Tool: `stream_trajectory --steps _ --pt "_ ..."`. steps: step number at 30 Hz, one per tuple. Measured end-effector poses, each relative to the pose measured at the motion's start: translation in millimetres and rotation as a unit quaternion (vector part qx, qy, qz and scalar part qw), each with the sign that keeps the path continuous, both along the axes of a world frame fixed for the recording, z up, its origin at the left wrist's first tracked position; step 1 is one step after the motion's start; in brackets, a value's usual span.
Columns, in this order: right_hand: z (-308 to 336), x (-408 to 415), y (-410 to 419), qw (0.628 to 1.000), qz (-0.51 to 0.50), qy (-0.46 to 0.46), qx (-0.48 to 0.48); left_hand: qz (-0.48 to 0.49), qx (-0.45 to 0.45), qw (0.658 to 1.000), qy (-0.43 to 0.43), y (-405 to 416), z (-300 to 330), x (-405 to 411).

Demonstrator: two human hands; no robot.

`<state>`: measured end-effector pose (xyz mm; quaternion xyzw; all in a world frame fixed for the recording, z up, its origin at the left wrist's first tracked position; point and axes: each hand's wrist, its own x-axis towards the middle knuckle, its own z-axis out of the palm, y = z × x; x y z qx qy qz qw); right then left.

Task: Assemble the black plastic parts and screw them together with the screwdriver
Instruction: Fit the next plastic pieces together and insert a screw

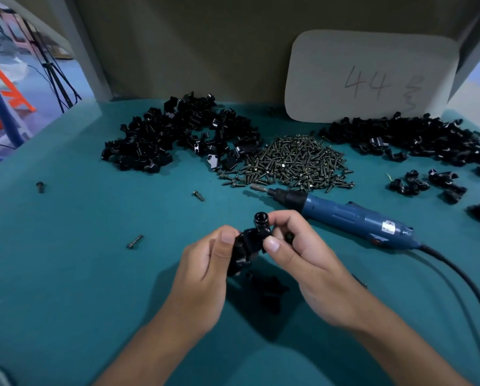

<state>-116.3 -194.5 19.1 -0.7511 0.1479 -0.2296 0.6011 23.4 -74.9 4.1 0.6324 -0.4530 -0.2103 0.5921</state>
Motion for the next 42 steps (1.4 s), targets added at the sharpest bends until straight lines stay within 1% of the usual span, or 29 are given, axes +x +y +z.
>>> stream_trajectory --steps 3,7,11,14,18,26,30,33,35,40,42 --pt "2 1 2 1.0 0.009 -0.002 0.011 0.018 0.013 0.999 0.033 -3 1 -1" --pt "1 2 3 1.0 -0.003 -0.007 0.021 0.034 0.011 0.999 0.037 -2 -1 2" --pt "1 3 1 0.999 -0.016 -0.014 0.034 -0.01 0.028 0.997 0.068 1 -2 3" --pt "1 3 0 0.999 -0.027 -0.016 0.044 -0.021 0.03 0.999 0.012 1 1 4" --pt "-2 3 -4 0.997 -0.035 -0.023 0.058 0.005 0.015 0.999 -0.042 3 4 2" --pt "0 4 -1 0.998 -0.021 -0.037 0.04 0.023 -0.013 0.998 -0.054 4 7 0" --pt "-1 3 -1 0.999 -0.028 -0.043 0.013 0.015 -0.012 0.999 -0.033 4 8 1" --pt "-1 3 0 0.999 -0.033 -0.036 -0.011 -0.003 -0.02 1.0 0.003 3 10 0" --pt "-2 3 1 0.999 -0.034 -0.035 -0.008 -0.011 -0.022 1.0 0.014 1 10 -1" --pt "-4 4 1 0.999 -0.03 -0.036 0.008 -0.023 -0.016 1.0 -0.002 0 7 -2" --pt "-3 3 2 0.999 -0.026 -0.033 0.009 -0.036 -0.025 0.999 0.021 -1 7 -2"
